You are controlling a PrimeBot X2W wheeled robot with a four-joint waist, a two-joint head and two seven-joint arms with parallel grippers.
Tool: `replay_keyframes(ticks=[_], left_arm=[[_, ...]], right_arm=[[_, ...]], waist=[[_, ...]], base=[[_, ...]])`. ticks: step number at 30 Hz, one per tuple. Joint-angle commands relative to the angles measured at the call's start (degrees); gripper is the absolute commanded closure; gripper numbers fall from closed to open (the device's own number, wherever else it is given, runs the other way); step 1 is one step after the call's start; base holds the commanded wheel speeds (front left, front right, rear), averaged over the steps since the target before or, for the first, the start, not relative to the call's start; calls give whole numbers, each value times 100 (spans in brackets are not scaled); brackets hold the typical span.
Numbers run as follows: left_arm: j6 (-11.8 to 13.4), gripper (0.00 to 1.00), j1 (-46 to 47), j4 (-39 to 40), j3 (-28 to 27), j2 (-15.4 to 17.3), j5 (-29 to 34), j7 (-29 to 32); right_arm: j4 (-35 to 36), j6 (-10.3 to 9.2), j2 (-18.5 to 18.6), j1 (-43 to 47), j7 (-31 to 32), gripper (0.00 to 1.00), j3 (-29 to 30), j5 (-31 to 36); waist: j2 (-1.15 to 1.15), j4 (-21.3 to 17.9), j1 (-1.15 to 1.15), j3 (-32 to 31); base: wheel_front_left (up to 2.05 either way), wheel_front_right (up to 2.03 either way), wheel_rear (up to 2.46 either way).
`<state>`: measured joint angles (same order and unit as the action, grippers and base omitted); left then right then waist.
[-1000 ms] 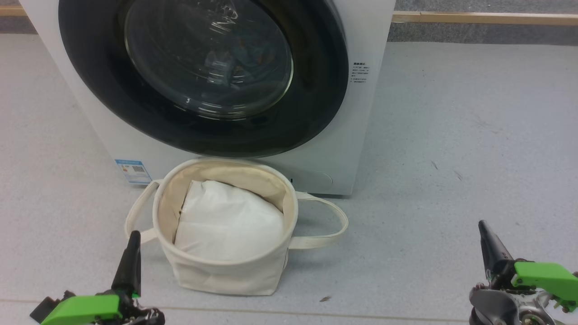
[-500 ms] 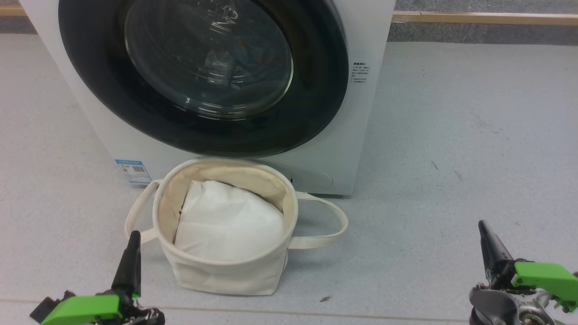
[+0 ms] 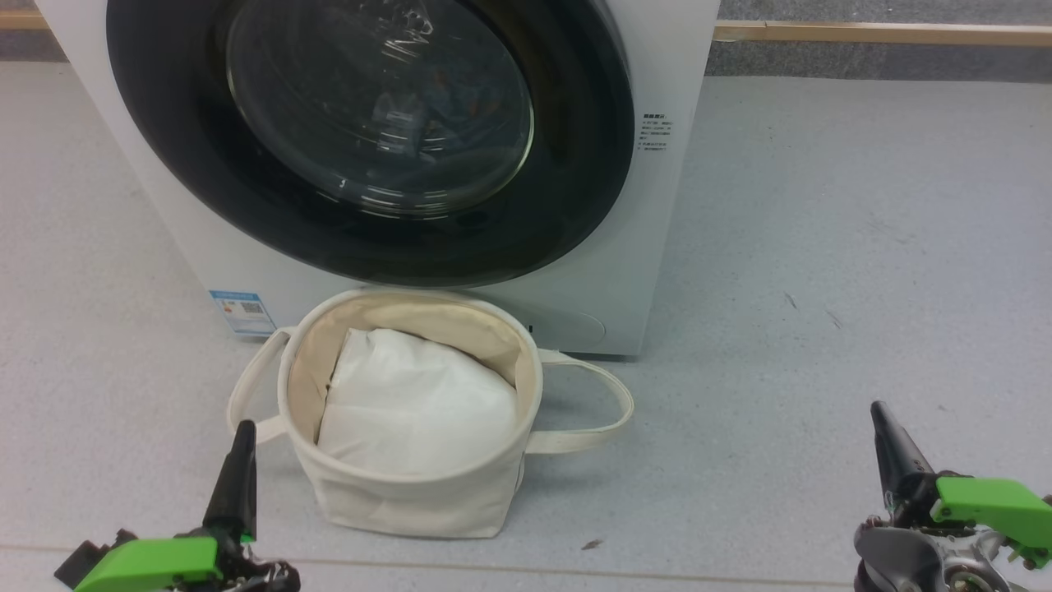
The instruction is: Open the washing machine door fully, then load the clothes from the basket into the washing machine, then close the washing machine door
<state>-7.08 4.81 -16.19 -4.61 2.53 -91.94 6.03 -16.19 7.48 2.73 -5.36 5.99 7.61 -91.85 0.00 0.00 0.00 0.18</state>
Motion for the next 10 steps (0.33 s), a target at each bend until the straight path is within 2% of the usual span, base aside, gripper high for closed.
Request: replay_keyframes(ticks=[1,10], left_arm=[[-41,100,137,215,-191,34,-22,46],[-41,100,137,215,-191,34,-23,46]], right_arm=[[217,1,15,-82,49,100,-109,-32],[217,1,15,-82,49,100,-109,-32]], waist=[[0,0,0,0],[0,0,0,0]], base=[[0,0,0],[0,0,0]])
